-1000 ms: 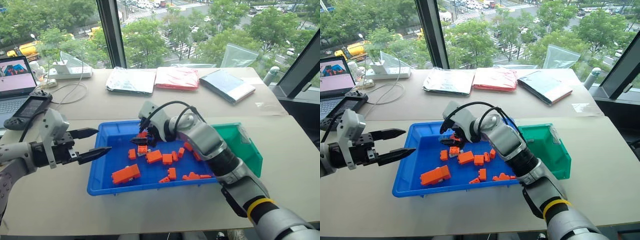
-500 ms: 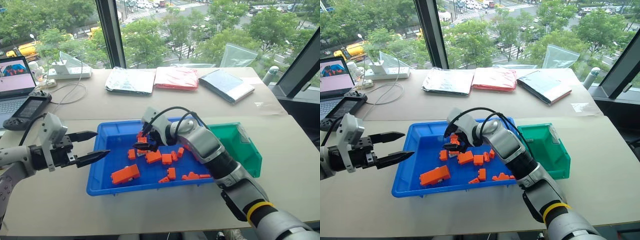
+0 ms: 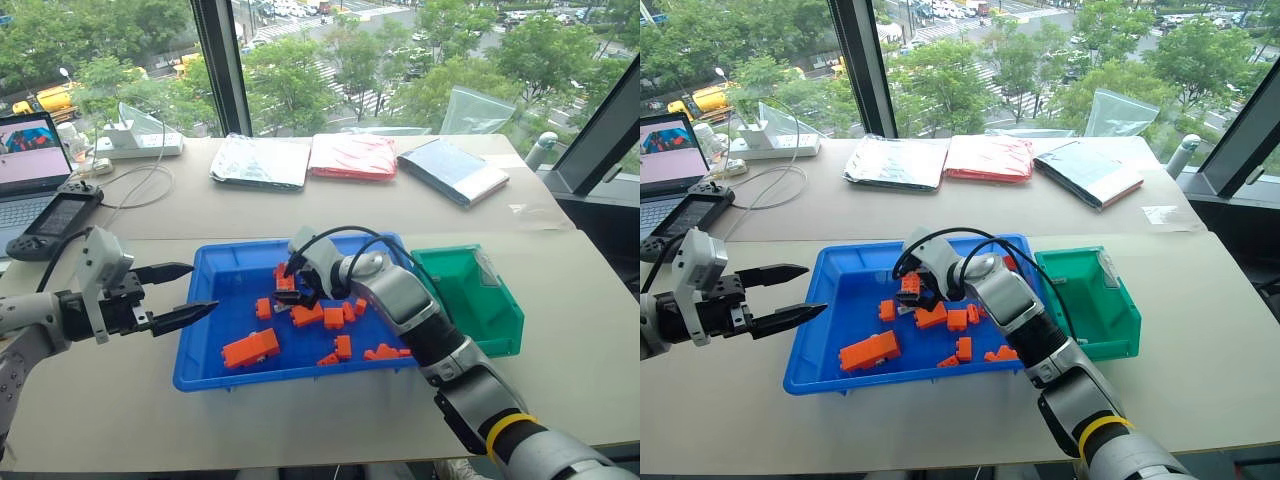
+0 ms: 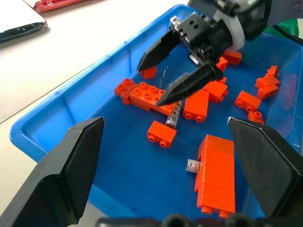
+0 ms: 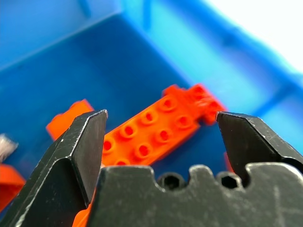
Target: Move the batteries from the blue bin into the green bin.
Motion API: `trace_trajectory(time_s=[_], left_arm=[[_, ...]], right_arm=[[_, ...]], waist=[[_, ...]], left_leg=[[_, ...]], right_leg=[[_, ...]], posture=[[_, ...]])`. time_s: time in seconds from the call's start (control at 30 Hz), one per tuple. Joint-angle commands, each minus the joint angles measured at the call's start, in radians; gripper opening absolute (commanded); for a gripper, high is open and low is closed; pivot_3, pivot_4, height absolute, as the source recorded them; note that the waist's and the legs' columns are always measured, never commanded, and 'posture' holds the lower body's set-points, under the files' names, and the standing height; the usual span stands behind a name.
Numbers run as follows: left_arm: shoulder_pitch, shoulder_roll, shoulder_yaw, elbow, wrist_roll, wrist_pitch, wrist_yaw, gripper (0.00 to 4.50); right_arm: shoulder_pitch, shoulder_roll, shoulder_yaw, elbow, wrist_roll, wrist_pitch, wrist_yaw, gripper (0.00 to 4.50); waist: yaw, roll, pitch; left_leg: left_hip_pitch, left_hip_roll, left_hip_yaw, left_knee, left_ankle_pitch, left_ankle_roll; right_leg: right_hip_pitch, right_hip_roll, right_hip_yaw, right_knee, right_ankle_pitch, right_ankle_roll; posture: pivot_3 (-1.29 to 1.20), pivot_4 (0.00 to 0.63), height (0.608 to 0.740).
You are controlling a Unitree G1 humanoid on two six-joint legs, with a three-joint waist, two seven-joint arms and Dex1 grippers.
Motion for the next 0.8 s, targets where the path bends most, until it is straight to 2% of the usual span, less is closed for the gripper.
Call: trace_trajectory(time_s=[0.03,0.17,0.33,0.5,0.6,0.7,0.8], left_arm=[[-0.005,0.0,0.012,0.004,0.003,-0.026,-0.011,4.5],[-0.019,-0.004,-0.011,0.007,0.004,-0.029,-0.007,4.5],[-0.047,-0.014,-0.045,0.016,0.007,-0.033,-0.002,4.5],[-0.069,-0.028,-0.069,0.02,0.015,-0.036,0.01,4.5],[-0.069,-0.033,-0.072,0.016,0.017,-0.034,0.011,4.5],[-0.071,-0.037,-0.078,0.014,0.017,-0.03,0.012,4.5],[-0.085,-0.045,-0.091,0.001,0.006,-0.019,0.019,4.5]], right_arm=[[-0.021,0.011,-0.046,-0.24,0.046,0.14,-0.028,4.27],[-0.025,-0.077,0.001,-0.378,0.071,0.167,0.046,4.27],[-0.155,-0.247,0.069,-0.233,0.031,0.075,0.168,4.27],[-0.268,-0.364,0.226,-0.061,-0.105,-0.424,0.393,4.27],[-0.338,-0.39,0.305,0.102,-0.2,-0.944,0.517,4.27],[-0.422,-0.319,0.349,0.277,-0.27,-1.21,0.54,4.27],[-0.499,-0.267,0.44,0.411,-0.404,-1.443,0.556,4.27]], waist=[[0.0,0.0,0.0],[-0.001,0.0,0.0],[0.005,0.0,0.0],[-0.004,0.0,0.0],[-0.016,0.0,0.0],[-0.022,0.0,0.0],[-0.025,0.0,0.0]], left_leg=[[0.0,0.0,0.0,0.0,0.0,0.0],[0.0,0.0,0.0,-0.001,0.0,0.0],[0.0,-0.001,0.0,0.0,0.0,0.0],[0.0,0.0,0.003,0.0,0.0,0.0],[0.0,0.0,0.003,-0.001,0.0,0.0],[0.0,0.001,0.002,-0.001,0.0,0.0],[0.001,0.001,0.002,-0.001,0.0,0.0]], right_leg=[[0.0,0.0,0.0,0.0,0.0,0.0],[-0.001,0.0,0.0,0.0,0.0,0.0],[0.001,-0.001,0.0,-0.003,0.0,0.0],[-0.001,0.0,0.0,-0.003,0.0,0.0],[-0.001,0.001,-0.001,-0.002,0.0,0.0],[-0.001,0.0,0.0,-0.001,0.0,0.0],[-0.001,0.0,0.0,-0.001,0.0,0.0]], posture=[[0.0,0.15,0.74],[0.0,0.15,0.74],[0.0,0.15,0.74],[0.0,0.15,0.74],[0.0,0.15,0.74],[0.0,0.15,0.74],[0.0,0.15,0.74]])
